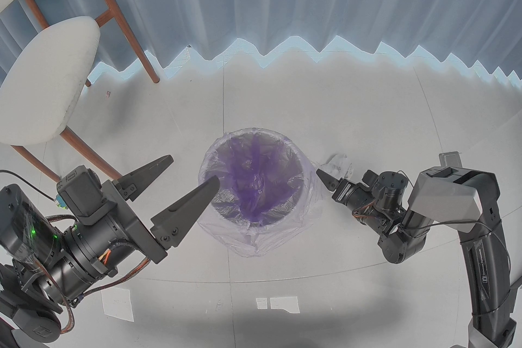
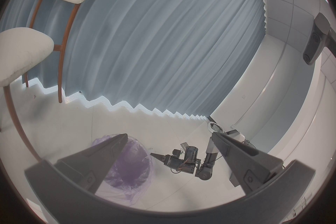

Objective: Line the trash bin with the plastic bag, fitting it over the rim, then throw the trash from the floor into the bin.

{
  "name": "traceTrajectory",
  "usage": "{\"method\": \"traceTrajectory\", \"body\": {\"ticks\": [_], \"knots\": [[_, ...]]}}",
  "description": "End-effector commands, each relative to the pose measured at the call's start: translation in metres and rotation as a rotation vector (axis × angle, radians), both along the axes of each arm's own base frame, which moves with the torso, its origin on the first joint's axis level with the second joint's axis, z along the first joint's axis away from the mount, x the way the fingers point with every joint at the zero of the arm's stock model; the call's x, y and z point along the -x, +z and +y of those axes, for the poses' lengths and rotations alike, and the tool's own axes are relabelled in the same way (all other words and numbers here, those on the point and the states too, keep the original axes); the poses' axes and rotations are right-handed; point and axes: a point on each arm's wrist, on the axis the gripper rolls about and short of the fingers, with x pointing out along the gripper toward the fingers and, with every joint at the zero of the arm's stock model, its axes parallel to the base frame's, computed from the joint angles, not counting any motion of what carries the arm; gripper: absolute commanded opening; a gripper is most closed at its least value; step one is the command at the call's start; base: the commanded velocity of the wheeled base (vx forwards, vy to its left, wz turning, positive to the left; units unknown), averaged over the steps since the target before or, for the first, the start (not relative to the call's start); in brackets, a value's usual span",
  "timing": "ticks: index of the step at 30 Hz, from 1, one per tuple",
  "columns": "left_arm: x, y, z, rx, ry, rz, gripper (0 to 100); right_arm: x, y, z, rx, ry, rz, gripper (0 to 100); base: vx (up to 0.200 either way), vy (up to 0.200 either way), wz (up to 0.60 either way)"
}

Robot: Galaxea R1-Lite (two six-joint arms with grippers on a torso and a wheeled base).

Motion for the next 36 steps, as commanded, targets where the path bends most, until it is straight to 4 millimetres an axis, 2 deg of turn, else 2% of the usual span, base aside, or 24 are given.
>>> {"method": "traceTrajectory", "body": {"ticks": [1, 5, 6, 14, 22, 31, 36], "knots": [[0.000, -0.001, 0.000, -0.001, 0.000, 0.003, 100, 0.003, -0.014, 0.005, 0.006, 0.010, 0.027, 100, 0.000, 0.000, 0.00], [0.000, -0.001, 0.000, -0.003, 0.000, 0.005, 100, 0.003, -0.017, 0.006, 0.007, 0.012, 0.033, 100, 0.000, 0.000, 0.00], [0.000, -0.001, 0.000, -0.003, 0.000, 0.005, 100, 0.003, -0.017, 0.007, 0.007, 0.014, 0.033, 0, 0.000, 0.000, 0.00], [-0.001, -0.001, 0.000, -0.003, 0.004, 0.005, 100, -0.001, -0.024, 0.021, 0.005, 0.047, 0.030, 0, 0.000, 0.000, 0.00], [0.001, -0.005, 0.001, -0.015, 0.001, 0.019, 100, -0.015, -0.048, 0.023, 0.019, 0.042, 0.058, 0, 0.000, 0.000, 0.00], [0.000, -0.006, 0.000, -0.018, 0.001, 0.023, 100, -0.033, -0.057, 0.028, 0.054, 0.046, 0.086, 0, 0.000, 0.000, 0.00], [0.000, -0.006, 0.000, -0.017, 0.001, 0.022, 100, -0.036, -0.061, 0.029, 0.074, 0.049, 0.078, 0, 0.000, 0.000, 0.00]]}}
